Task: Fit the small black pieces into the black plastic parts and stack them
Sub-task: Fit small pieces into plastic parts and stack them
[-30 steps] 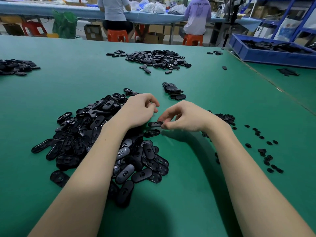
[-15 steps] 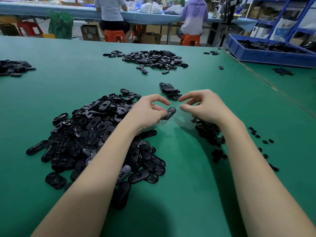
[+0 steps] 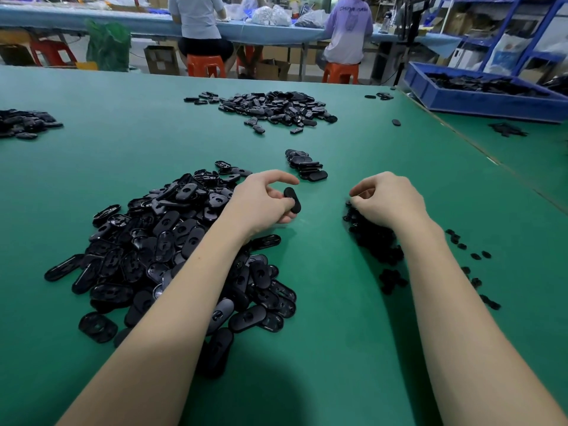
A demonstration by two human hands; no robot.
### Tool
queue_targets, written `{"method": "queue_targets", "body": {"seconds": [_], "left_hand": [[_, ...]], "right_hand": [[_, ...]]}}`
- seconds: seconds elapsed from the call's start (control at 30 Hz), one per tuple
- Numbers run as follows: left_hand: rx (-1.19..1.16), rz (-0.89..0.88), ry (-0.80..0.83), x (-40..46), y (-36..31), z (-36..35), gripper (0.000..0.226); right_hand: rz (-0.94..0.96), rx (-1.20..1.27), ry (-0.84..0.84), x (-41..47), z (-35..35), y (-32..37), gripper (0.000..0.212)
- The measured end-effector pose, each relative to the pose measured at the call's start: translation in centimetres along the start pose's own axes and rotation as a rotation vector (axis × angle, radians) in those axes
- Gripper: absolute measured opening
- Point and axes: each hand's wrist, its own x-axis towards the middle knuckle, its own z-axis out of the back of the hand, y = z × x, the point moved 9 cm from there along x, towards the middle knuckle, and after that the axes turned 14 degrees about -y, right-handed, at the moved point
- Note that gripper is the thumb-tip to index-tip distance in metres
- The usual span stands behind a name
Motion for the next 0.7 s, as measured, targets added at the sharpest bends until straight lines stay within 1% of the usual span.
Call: {"method": "queue_targets", "body": {"seconds": [0.1, 0.23, 0.3, 0.33, 0.4, 0.5, 0.57, 0.7], "left_hand": [[-0.007, 0.009, 0.016, 0.0, 0.1, -0.1, 0.027], [0.013, 0.002, 0.029, -0.1, 0.0, -0.1, 0.021], [0.013, 0.001, 0.007, 0.0, -0.1, 0.2, 0.02], [0.01, 0.002, -0.008, 0.0, -0.1, 0.4, 0.02], [-0.009, 0.007, -0.038, 0.2, -0.2, 0.7, 0.021], [-0.054, 0.021, -0.056, 0.2, -0.3, 0.9, 0.022], [-0.066, 0.01, -0.073, 0.2, -0.5, 1.1, 0.022], [0.009, -0.047, -0.127, 0.3, -1.0, 1.8, 0.02]], "right_hand": [[-0.01, -0.021, -0.039, -0.5, -0.6, 0.3, 0.018], [-0.043, 0.018, -0.065, -0.8, -0.5, 0.2, 0.009], [-0.046, 0.089, -0.051, -0.7, -0.5, 0.4, 0.006], [-0.053, 0.17, -0.038, -0.7, -0.5, 0.6, 0.006], [-0.077, 0.405, 0.013, -0.9, -0.7, 1.5, 0.005], [-0.11, 0.7, 0.16, -1.7, -1.0, 3.7, 0.005], [-0.107, 0.774, 0.241, -2.2, -1.4, 4.9, 0.008], [-0.145, 0.774, 0.325, -3.0, -2.3, 5.6, 0.007]]}}
